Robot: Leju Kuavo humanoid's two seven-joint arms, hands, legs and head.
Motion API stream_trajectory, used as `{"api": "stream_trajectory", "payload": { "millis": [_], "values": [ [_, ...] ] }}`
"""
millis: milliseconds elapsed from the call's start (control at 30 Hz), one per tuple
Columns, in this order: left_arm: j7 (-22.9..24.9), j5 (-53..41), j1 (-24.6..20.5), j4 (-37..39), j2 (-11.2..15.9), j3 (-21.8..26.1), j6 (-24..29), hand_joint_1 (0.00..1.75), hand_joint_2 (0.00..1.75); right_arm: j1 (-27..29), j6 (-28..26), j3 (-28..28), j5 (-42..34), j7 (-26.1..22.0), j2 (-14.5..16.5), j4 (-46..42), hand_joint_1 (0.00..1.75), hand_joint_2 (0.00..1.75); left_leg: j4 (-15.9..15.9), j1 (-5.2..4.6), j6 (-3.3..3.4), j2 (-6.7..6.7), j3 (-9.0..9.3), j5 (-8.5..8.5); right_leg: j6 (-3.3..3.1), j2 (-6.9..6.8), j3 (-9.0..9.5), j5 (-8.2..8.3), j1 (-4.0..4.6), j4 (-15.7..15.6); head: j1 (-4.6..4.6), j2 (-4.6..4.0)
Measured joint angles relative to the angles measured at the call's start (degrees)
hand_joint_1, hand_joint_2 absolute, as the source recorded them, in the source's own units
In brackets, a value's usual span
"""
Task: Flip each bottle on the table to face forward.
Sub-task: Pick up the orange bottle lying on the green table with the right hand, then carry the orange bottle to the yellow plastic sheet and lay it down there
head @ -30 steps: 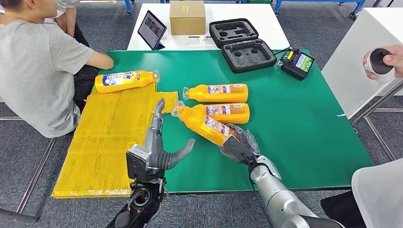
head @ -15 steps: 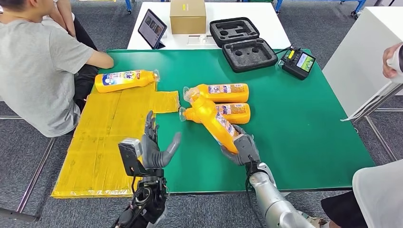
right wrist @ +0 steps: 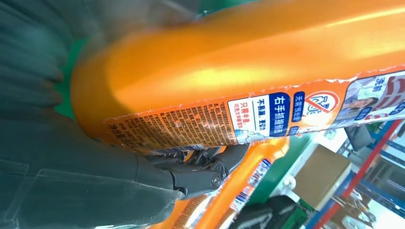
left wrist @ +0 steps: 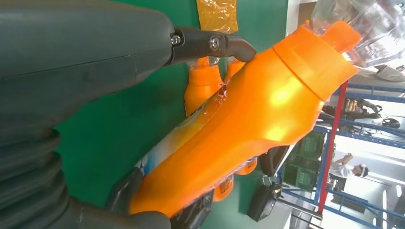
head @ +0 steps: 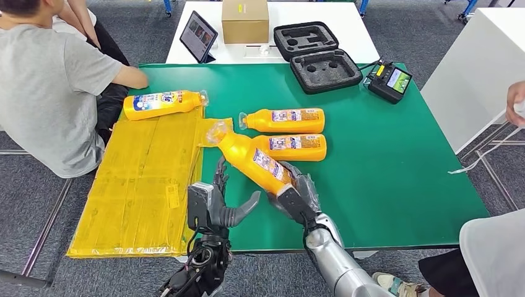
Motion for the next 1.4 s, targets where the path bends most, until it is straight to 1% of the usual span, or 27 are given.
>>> {"api": "stream_trajectory", "payload": {
  "millis": [167,367,533,800,933,1133,1400],
  "values": [
    [-0.4,0.2,-0.6,1.1,0.0,0.1,1.1,0.0,1.75,-0.1,-0.6,2.3,0.3,0.0,0.3,0.0,1.75,1.75,0.0,0.0,0.0,0.0,-0.01,0.0,0.0,0.0,0.0,0.0,-0.01,0.0,0.01,0.0],
    [0.0,2.7,-1.6,2.0,-0.2,0.8,0.7,0.0,1.75,-0.3,-2.3,5.6,1.1,0.1,1.3,0.1,1.75,1.75,0.0,0.0,0.0,0.0,-0.01,0.0,0.0,0.0,-0.01,0.0,0.0,0.0,0.01,0.0],
    [2.6,6.1,-2.1,2.0,-0.3,1.8,-1.5,0.0,1.75,-0.3,-3.3,8.1,1.2,0.0,1.9,0.4,1.75,1.75,0.0,0.0,0.0,0.0,-0.01,0.01,0.0,0.0,-0.02,0.0,0.0,0.0,0.01,0.0],
    [3.8,7.3,-2.1,2.0,-0.4,2.7,-2.7,0.0,1.75,-0.4,-3.5,10.1,0.9,0.0,2.3,0.6,1.75,1.75,0.0,0.0,0.0,0.0,-0.03,0.01,0.0,-0.01,-0.03,0.0,-0.01,0.0,0.0,0.0],
    [6.9,10.6,-2.1,1.9,-0.3,3.2,-6.0,0.0,1.75,-0.4,-3.7,10.9,0.0,0.0,2.3,0.9,1.75,1.75,0.0,0.0,0.0,-0.01,-0.04,0.01,0.0,-0.01,-0.03,0.0,-0.01,0.0,0.01,0.0],
    [10.3,13.6,-0.4,-2.2,0.7,3.3,-10.3,0.0,1.75,-0.6,-4.6,12.6,-1.9,-0.1,2.1,1.8,1.75,1.75,0.0,0.0,0.0,0.0,-0.05,0.01,0.0,-0.01,-0.06,0.0,0.0,0.0,0.0,0.0],
    [10.1,14.3,1.2,-7.0,1.6,3.6,-8.4,0.0,1.75,-0.6,-5.4,14.7,-2.5,-0.1,2.4,2.5,1.75,1.75,0.0,0.0,0.0,0.0,-0.09,0.01,0.0,-0.01,-0.11,0.0,0.0,0.0,0.0,0.0]
  ]
}}
